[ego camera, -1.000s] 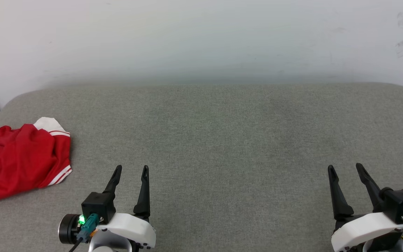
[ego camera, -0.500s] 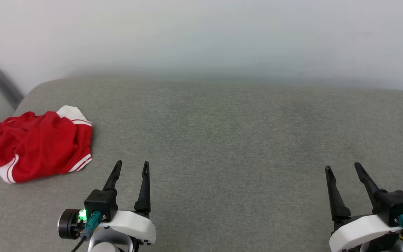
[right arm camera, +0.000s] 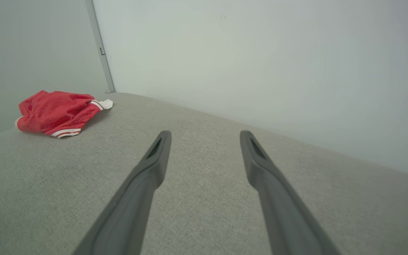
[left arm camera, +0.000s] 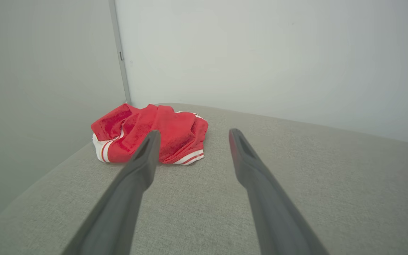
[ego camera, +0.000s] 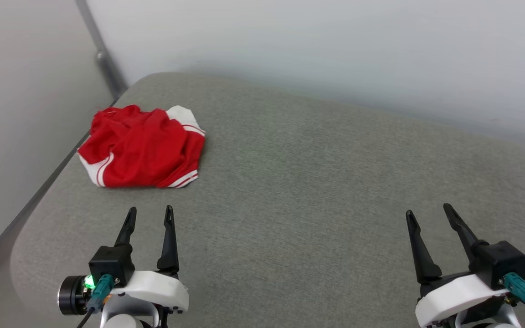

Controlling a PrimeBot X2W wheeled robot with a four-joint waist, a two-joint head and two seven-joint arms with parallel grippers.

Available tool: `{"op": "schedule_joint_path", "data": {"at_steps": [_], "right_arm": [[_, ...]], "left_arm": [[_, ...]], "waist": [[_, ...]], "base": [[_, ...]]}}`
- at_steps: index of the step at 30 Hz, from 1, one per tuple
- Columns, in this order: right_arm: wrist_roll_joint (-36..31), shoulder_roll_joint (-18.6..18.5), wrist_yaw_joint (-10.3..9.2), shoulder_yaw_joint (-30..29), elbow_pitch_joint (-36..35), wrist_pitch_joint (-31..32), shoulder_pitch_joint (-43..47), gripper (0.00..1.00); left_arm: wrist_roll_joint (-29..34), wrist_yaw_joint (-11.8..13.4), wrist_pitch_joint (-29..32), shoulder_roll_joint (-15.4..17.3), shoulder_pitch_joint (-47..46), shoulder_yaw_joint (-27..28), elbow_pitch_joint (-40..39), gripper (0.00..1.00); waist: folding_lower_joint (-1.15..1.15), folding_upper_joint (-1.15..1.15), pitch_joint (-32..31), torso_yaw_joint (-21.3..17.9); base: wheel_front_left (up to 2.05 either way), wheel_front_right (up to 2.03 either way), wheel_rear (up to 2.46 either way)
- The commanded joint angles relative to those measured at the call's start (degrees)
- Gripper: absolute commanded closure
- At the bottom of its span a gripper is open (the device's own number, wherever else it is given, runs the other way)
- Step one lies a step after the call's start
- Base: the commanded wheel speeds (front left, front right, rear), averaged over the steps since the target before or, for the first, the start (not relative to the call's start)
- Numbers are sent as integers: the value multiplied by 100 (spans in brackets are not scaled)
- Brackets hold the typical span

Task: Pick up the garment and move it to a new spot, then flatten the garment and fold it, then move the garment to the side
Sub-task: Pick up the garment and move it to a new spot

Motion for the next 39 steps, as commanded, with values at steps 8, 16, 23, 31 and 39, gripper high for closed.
{"op": "schedule_joint_path", "data": {"at_steps": [8, 16, 23, 31, 39], "right_arm": [[77, 13, -2, 134, -5, -15, -87, 0], [49, 13, -2, 186, -54, 26, -117, 0], [14, 12, -2, 203, -158, 66, -258, 0], [-196, 11, -2, 377, -439, 212, -718, 0], [-320, 5, -2, 548, -677, 218, -1324, 0]], "left_arm": [[-29, 23, -15, 27, 89, 194, 12, 0], [-4, -21, -15, 39, -23, 301, 8, 0], [11, -68, -15, 53, -278, 355, 6, 0], [-99, -209, 244, 384, -1762, 482, 173, 0], [-336, -535, 1780, 1341, -3588, 691, 389, 0]], "waist": [[0, 0, 14, 717], [0, 0, 49, 861], [0, 0, 233, 760], [0, 0, 967, 275], [0, 0, 2034, -509]], "base": [[0, 0, 0], [0, 0, 0], [0, 0, 0], [0, 0, 0], [0, 0, 0]]}}
